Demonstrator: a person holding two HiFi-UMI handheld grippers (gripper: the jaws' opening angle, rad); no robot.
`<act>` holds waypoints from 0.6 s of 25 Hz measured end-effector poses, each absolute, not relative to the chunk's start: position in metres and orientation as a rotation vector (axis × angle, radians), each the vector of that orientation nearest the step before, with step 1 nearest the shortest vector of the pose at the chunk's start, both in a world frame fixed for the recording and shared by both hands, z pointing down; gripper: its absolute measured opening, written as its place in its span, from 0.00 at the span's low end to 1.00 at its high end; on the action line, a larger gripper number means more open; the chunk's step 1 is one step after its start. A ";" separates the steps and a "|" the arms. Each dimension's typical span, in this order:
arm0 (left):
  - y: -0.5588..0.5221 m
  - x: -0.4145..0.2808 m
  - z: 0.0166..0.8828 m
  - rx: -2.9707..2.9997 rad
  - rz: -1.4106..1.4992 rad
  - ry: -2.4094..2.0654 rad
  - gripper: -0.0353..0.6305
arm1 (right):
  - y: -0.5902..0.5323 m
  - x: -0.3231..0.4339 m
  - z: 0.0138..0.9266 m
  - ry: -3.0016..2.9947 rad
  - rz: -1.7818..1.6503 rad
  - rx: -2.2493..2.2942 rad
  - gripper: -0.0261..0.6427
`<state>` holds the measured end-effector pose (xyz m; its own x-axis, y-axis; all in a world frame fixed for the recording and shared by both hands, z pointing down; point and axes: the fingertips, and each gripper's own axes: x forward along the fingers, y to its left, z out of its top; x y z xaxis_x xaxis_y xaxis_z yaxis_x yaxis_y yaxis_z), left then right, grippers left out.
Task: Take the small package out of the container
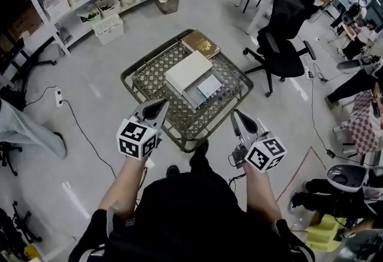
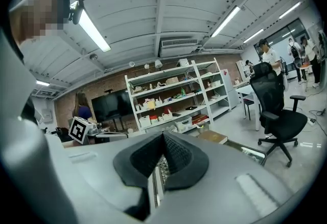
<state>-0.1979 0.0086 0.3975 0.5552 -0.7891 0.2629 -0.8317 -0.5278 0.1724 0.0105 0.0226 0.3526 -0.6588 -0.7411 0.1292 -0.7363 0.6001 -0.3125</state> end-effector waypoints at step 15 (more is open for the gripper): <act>-0.103 -0.109 0.475 2.372 0.532 -1.192 0.23 | -0.115 0.054 0.410 2.807 -0.792 -1.201 0.05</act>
<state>-0.1093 -0.1026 0.4751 0.5566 -0.6529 0.5137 -0.8184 -0.5374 0.2038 0.0536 -0.1153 0.4098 -0.7099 -0.6746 0.2025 -0.6810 0.5839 -0.4419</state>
